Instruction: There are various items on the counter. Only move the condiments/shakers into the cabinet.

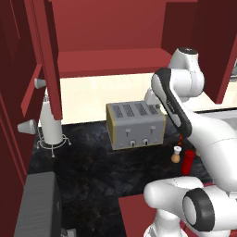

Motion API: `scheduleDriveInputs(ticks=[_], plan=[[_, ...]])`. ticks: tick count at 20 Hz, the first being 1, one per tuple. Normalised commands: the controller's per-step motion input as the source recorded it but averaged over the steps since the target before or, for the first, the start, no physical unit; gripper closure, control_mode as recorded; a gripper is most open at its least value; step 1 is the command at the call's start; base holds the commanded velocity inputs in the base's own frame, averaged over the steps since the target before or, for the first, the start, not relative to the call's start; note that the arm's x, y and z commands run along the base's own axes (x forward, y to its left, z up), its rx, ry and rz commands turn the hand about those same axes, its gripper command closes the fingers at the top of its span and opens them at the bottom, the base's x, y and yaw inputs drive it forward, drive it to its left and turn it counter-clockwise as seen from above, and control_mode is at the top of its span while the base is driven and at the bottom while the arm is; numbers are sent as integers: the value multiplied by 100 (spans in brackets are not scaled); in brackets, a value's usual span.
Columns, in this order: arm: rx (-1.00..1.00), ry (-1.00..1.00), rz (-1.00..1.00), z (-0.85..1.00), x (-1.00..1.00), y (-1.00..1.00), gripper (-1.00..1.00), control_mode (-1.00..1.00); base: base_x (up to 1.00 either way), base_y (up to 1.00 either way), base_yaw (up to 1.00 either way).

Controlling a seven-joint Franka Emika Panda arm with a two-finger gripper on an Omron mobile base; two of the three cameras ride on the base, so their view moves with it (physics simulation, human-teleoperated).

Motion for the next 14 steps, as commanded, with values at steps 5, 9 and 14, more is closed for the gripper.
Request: scheduleDriveInputs(ticks=[5,9,14], plan=[[-3,0,1,0,-21,15,-100,-100,0,0,0],[-13,0,0,-23,-67,47,-100,-100,0,0,0],[-1,0,0,-30,-89,5,-100,-100,0,0,0]])
